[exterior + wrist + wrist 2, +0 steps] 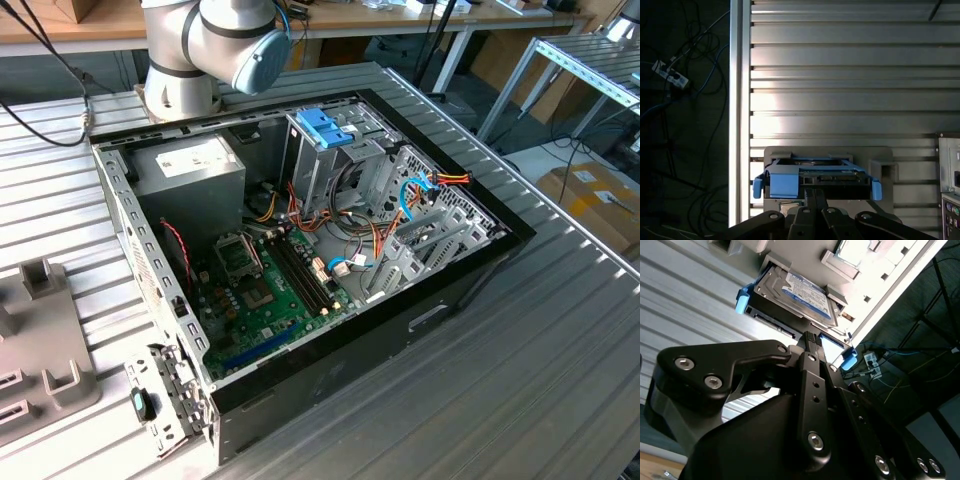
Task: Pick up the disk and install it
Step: 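Pick up the disk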
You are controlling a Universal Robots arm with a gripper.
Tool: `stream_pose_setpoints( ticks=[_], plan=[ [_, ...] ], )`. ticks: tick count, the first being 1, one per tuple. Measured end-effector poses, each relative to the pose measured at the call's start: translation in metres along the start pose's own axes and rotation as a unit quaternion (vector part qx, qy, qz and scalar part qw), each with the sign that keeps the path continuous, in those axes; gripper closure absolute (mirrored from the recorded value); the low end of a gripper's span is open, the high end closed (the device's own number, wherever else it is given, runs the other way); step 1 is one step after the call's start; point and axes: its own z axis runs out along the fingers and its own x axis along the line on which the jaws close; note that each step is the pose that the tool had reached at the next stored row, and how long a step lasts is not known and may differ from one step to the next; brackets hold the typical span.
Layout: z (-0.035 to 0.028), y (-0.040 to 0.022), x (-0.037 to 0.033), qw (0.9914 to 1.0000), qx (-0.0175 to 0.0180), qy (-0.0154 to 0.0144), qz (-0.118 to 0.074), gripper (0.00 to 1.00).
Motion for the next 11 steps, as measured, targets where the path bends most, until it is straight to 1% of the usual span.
stream_pose_setpoints(
  ticks=[6,11],
  plan=[
    [0.0000,0.0000,0.0000,1.00000,0.0001,0.0001,-0.002,0.89],
    [0.0000,0.0000,0.0000,0.99977,0.0003,0.0009,-0.021,0.89]
  ],
)
